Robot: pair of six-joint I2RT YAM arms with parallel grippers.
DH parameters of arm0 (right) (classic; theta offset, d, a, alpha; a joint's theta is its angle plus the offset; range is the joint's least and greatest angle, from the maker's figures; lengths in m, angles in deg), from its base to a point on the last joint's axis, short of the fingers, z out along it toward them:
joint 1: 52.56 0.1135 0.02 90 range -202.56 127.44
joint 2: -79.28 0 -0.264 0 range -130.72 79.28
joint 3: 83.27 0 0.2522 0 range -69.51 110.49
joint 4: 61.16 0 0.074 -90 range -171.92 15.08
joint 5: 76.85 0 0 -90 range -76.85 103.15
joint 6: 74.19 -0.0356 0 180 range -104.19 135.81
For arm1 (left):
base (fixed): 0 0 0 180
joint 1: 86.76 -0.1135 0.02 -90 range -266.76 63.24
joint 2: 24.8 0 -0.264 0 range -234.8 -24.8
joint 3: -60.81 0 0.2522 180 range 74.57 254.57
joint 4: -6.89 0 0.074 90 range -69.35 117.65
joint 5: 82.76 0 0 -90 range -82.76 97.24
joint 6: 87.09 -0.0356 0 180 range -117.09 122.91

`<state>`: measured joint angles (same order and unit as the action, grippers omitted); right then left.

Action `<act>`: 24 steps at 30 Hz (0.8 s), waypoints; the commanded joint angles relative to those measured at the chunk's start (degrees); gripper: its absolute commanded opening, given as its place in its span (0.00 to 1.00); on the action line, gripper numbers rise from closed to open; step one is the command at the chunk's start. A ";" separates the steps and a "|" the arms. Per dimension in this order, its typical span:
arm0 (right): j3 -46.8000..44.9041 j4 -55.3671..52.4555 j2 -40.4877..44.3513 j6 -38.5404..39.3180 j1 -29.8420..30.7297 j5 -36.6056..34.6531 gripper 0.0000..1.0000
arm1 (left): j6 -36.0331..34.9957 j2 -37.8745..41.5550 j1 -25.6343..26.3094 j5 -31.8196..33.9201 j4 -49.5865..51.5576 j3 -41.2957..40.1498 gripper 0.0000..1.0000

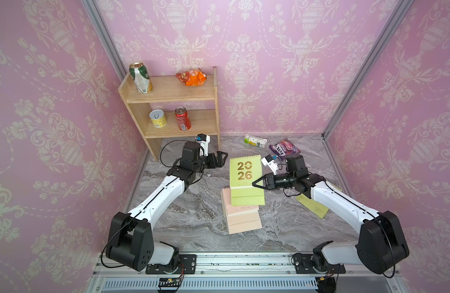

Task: Stack the calendars
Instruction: Place the calendar at the calendar.

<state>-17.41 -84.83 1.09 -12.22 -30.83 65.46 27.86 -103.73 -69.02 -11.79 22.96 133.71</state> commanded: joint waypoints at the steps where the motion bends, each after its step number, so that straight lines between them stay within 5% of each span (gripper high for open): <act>1: -1.64 0.39 1.55 1.15 1.12 2.76 0.00 | -2.27 1.74 -0.40 2.85 3.40 -1.83 0.99; 24: -8.19 6.67 -4.45 -2.11 6.94 3.74 0.00 | -1.83 4.41 -0.35 1.56 3.32 -4.20 0.99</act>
<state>-24.95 -81.62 -2.47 -13.54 -24.40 67.78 27.57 -100.19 -69.02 -10.33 25.25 130.38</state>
